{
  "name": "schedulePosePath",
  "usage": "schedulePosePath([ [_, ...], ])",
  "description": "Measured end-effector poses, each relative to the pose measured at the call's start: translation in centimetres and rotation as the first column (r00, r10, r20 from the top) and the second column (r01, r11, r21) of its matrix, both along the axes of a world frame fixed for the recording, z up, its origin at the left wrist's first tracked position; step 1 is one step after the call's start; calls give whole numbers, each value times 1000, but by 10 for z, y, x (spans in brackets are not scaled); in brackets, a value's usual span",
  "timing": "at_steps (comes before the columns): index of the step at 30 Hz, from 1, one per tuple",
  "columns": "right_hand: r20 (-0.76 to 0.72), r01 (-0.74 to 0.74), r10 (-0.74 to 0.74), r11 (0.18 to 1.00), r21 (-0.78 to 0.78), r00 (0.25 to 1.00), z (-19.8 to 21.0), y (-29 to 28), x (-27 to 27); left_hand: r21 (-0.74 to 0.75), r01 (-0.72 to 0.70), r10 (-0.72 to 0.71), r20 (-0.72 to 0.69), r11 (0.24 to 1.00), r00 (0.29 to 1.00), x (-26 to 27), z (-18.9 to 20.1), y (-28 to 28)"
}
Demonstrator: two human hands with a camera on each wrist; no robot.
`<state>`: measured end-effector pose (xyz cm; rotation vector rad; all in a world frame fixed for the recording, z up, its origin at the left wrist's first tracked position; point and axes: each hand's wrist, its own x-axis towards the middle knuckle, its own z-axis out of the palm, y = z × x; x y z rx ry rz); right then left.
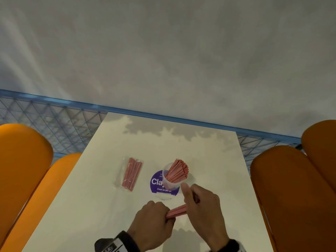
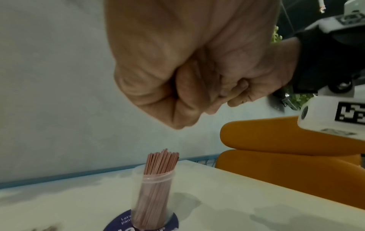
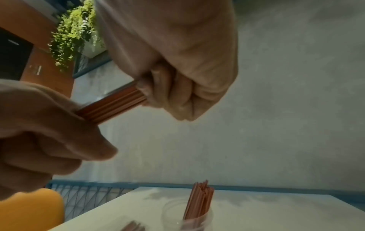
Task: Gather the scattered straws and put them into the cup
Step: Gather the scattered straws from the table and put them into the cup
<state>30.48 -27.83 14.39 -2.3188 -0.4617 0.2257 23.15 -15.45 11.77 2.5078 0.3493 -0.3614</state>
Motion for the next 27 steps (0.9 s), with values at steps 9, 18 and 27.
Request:
schedulePosePath([
  [9,216,88,-47,980,-180,975,-10,32,81,-251,-19,59,153,968,986,73,-39,51],
  [18,269,-6,201,811,-585,942,-76,82,137,-85,-55,54,-20,995,998,132,-88,55],
  [27,-1,-128,142,887,-444,990,-105,83,127,-131,-56,59,21,990,998,128,-95,56],
])
